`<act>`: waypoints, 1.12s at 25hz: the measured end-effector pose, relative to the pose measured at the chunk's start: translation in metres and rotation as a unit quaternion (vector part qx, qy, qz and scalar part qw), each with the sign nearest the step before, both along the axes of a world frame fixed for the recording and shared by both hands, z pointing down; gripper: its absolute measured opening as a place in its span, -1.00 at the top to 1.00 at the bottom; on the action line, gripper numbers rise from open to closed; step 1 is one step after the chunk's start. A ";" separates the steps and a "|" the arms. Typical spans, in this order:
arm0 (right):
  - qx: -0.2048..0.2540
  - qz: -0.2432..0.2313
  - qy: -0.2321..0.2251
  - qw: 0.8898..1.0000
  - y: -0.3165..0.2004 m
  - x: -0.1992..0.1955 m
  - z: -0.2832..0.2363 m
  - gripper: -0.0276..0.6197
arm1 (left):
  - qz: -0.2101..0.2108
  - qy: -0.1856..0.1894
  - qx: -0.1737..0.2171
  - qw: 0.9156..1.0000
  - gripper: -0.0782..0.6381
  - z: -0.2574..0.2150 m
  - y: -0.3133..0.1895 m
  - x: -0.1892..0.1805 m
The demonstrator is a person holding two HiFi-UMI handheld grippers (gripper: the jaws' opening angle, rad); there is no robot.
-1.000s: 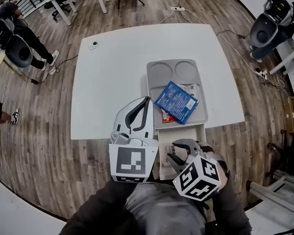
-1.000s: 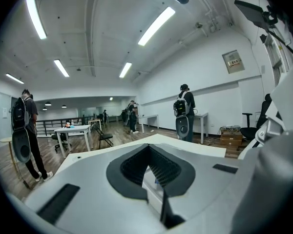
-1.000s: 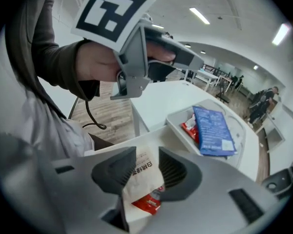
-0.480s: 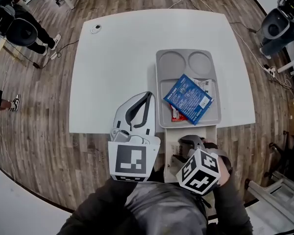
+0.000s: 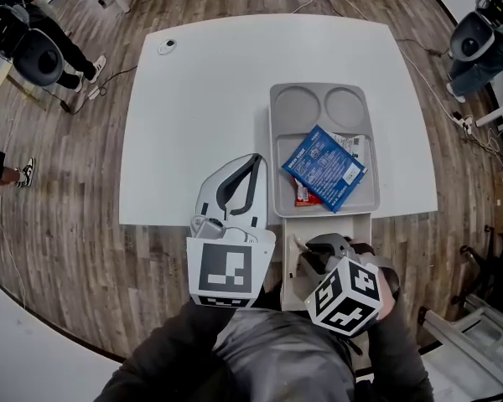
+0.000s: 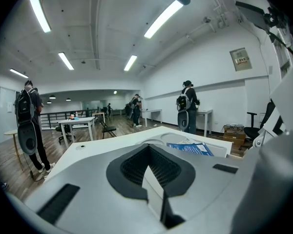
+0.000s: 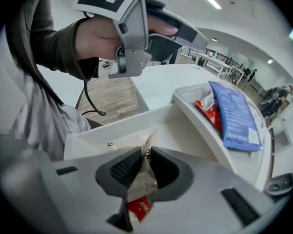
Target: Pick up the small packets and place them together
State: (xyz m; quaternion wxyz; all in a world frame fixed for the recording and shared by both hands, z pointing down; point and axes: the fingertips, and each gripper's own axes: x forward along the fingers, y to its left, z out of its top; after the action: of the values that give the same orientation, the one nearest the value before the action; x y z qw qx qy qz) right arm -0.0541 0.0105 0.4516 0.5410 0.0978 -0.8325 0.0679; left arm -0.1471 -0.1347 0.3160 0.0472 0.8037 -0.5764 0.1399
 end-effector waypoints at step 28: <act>0.125 0.057 -0.062 0.989 -0.053 0.010 -0.116 0.70 | 0.030 -0.005 0.055 0.998 0.78 -0.076 -0.006 0.034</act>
State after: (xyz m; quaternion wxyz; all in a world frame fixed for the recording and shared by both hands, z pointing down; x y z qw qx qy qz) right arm -0.0445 -0.0423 0.3357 0.4669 0.2075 -0.8596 0.0006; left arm -0.1133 -0.1409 0.2397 -0.0040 0.8211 -0.5595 0.1130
